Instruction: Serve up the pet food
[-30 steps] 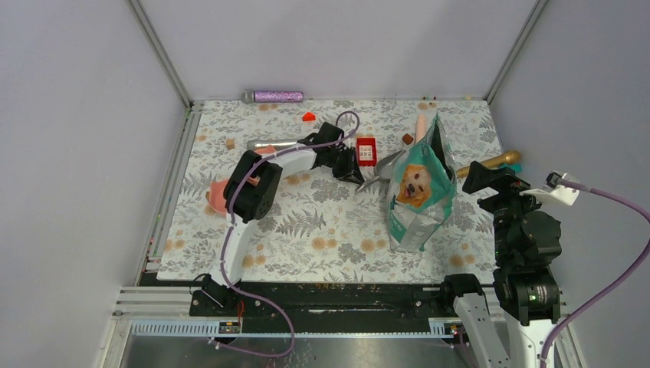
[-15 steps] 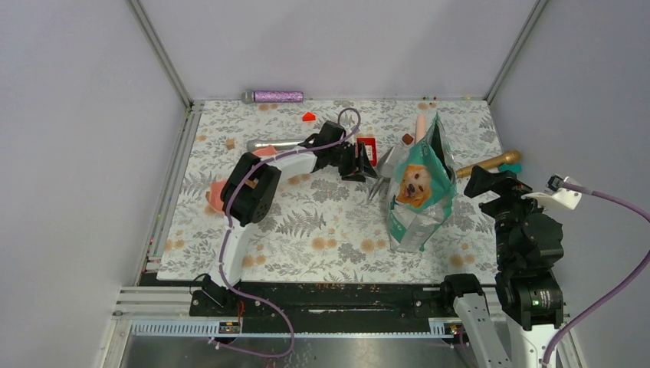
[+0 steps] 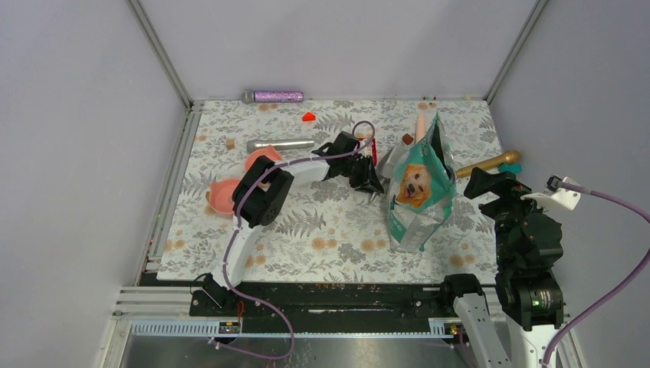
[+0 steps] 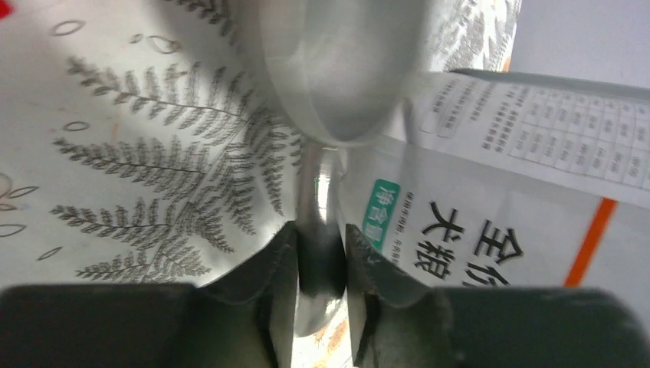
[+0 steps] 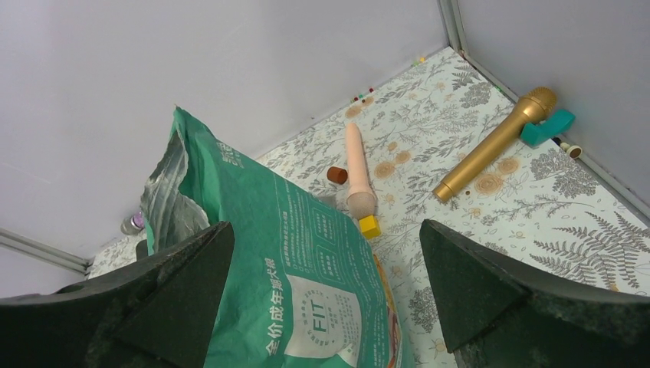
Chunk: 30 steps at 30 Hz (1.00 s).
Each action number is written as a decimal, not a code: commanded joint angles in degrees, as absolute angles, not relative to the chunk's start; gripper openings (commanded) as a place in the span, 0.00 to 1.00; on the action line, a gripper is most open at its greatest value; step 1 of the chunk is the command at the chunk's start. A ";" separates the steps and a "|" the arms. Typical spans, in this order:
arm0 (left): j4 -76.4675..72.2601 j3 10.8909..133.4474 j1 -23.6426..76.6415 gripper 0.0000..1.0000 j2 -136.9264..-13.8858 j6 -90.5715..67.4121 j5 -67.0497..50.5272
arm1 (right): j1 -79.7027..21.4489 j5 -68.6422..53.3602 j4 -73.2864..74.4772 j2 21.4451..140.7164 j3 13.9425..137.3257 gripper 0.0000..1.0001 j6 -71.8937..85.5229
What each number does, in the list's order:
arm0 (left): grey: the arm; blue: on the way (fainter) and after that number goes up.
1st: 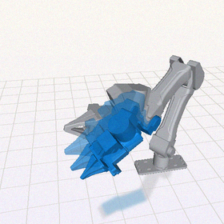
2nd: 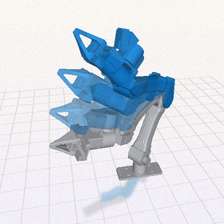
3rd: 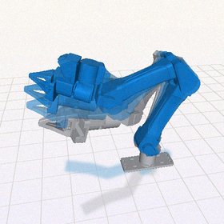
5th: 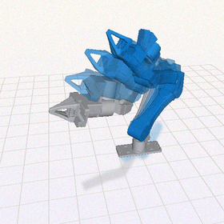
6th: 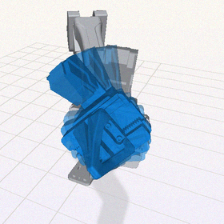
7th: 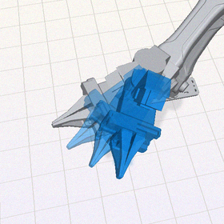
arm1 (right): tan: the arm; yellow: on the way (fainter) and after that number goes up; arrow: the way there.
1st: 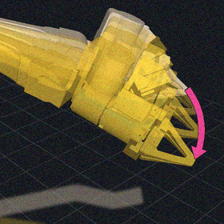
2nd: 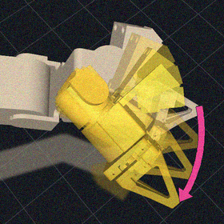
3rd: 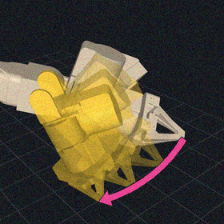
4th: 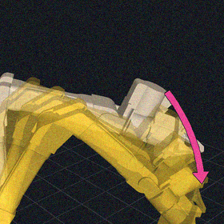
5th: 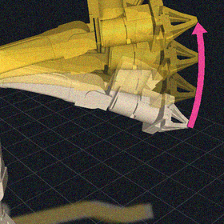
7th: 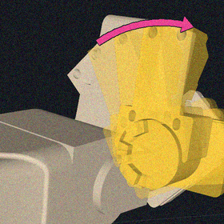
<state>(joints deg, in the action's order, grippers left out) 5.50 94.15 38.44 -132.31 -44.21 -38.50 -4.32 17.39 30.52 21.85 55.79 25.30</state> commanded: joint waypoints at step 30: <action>48.65 63.28 38.64 0.00 -57.25 -21.58 -18.43 | -4.65 -46.61 30.55 38.55 68.05 0.99 21.51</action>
<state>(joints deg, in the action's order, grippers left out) 40.29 62.17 38.44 -61.39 -29.19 -10.63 -4.34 -27.05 32.75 33.69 64.82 19.11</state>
